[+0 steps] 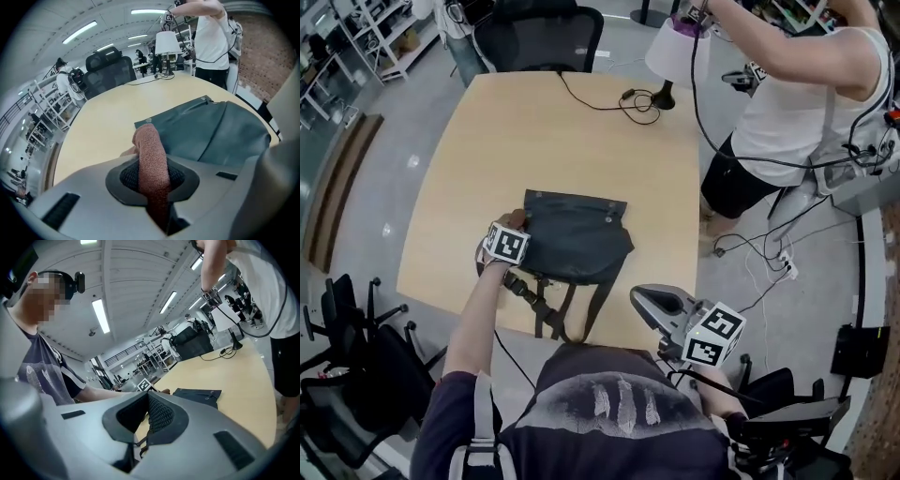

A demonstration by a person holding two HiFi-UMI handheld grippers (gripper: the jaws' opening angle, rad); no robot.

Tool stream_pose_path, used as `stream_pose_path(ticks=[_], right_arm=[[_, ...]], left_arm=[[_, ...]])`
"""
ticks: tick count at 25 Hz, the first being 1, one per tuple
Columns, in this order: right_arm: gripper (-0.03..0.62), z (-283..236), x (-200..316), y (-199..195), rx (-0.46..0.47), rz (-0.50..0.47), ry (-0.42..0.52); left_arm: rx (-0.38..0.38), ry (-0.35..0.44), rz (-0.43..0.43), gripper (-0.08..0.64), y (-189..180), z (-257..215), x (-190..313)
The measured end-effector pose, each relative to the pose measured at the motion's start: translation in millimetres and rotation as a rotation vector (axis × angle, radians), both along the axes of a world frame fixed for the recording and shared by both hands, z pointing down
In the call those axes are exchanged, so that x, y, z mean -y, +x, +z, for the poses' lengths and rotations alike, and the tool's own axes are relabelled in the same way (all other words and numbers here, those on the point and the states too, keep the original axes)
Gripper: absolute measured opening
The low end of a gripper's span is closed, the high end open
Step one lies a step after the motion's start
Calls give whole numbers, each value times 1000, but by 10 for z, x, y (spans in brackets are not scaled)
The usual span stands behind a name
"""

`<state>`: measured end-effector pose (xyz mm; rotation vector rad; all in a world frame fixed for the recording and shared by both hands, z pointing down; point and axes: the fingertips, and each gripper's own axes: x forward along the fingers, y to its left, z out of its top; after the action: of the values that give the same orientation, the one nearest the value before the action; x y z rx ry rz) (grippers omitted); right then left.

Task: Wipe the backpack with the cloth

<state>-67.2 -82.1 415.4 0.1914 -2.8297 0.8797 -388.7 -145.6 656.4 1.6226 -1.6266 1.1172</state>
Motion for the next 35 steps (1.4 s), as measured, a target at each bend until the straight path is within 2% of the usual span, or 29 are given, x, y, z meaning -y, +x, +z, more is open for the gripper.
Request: stream_pose_path(ticks=[5,9,11,14,21,25,29,35], right_arm=[[3,9,63,84,23,-2,-13],[3,68,101,205,22,23,-30],[3,98,113,257,23,26,-33],[3,135,148,322,25,31,-38],[3,190,179,452,27,27,-33],[3,220,188,565,24,47,-48],[3,232,200,617,16,66,-54],[3,222,353,760,41,77,-58]], left_arm=[[32,-61,40,58,223,-42,100],[8,-67,75,58,418,-43,217],[22,-85,101,58,498,5,251],[13,-70,106,58,602,-80,288],[-79,-78,217,58,1314,1,460],[-40,-92,286,58,1606,94,561],[-158,-50,266,58,1842,-58,698],[-198,-66,306,58,2324,-80,993]])
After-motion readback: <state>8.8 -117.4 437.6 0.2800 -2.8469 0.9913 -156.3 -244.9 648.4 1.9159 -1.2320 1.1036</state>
